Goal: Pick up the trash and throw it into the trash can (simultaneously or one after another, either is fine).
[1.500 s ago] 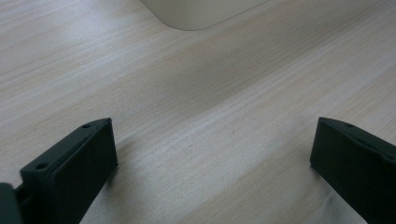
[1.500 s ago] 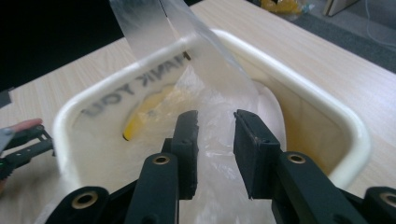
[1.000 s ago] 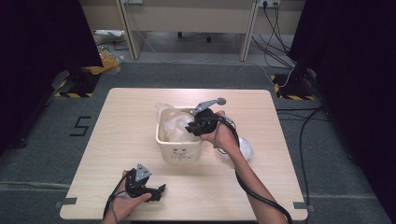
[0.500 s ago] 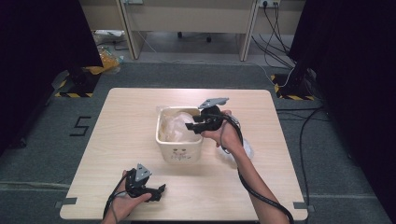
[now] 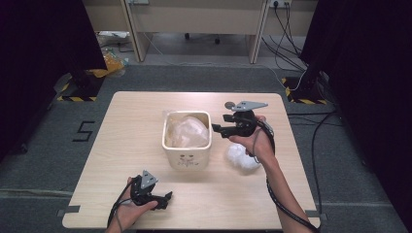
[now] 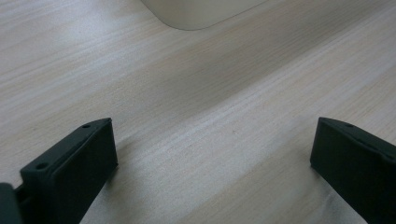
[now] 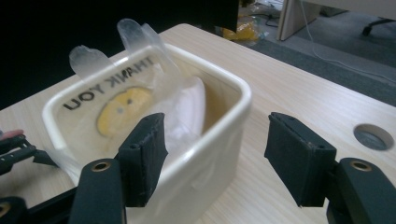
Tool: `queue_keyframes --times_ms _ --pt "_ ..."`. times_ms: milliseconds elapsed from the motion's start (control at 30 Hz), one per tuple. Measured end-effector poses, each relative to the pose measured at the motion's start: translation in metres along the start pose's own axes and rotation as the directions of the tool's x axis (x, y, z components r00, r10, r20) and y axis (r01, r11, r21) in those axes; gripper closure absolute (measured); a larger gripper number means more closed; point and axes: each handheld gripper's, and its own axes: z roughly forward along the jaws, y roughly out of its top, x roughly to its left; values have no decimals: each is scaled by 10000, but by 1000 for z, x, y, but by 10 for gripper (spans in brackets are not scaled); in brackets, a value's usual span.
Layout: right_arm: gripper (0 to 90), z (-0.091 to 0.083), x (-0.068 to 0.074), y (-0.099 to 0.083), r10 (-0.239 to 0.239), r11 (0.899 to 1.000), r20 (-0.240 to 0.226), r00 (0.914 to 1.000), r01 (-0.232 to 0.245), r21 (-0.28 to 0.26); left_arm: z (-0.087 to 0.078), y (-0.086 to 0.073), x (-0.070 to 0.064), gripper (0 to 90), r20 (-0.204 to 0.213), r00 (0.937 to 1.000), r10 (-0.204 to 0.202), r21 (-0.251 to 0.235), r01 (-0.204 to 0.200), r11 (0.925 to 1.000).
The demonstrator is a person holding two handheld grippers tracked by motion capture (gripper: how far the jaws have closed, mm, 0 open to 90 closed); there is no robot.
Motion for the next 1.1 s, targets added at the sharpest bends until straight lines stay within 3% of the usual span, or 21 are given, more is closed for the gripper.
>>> queue_keyframes --times_ms 500,1033,1100 --pt "338 -30 -27 -49 494 9988 940 9943 -494 -22 0 0 0 0 -3 10000 -14 -1 14 10000" --pt "304 -32 -43 -108 1283 9914 1470 9808 -1305 58 0 0 0 0 -1 10000 -6 5 6 10000" --pt "302 -30 -44 -112 1256 9909 1466 9812 -1312 294 0 0 0 0 -1 10000 -19 -7 19 10000"
